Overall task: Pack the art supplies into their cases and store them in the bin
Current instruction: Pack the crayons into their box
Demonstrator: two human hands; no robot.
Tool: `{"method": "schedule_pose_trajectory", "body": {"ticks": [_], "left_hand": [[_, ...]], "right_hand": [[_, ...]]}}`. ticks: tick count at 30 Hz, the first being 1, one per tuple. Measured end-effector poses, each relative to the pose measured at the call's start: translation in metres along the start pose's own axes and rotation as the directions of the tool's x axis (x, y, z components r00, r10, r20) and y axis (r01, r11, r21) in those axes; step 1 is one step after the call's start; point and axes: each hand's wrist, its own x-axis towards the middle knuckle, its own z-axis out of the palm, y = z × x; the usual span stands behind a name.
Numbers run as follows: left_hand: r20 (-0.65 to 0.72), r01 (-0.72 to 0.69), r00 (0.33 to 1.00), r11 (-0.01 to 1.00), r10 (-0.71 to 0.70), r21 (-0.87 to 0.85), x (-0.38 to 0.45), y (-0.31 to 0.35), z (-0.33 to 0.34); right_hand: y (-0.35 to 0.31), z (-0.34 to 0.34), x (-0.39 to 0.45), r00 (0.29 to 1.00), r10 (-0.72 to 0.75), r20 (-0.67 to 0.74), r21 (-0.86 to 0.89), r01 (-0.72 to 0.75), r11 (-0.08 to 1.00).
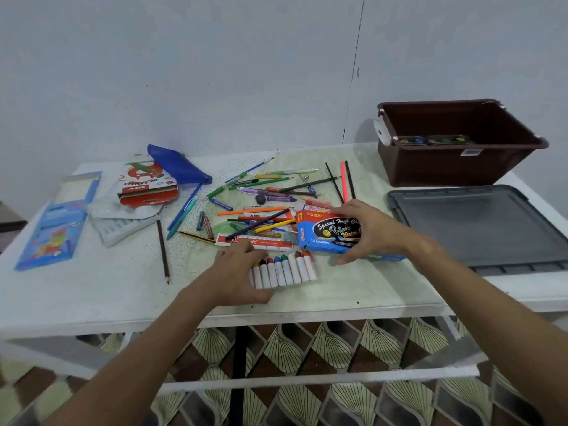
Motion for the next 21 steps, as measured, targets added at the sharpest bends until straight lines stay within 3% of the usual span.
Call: {"method": "schedule_pose_trajectory", "body": {"ticks": [8,12,21], "left_hand": [[-0.015,0.023,1.000,0.983,-0.027,-0.182,-0.012,0.007,-0.022],[-0.014,-0.010,1.000,0.981,0.008,-0.191,-0.015,0.002,-0.036],[-0.101,0.043,0.992,0.965,-0.072,-0.259,-0.021,-0.013,-0.046]], "right_hand": [[0.006,0.000,0.001,0.999,0.007,0.044,0.007,-0.007,1.000],[0.007,0.002,0.002,0.995,0.000,0.095,0.008,-0.001,1.000],[0.006,0.004,0.003,0.994,-0.020,0.111,-0.037,0.024,0.999]]}}
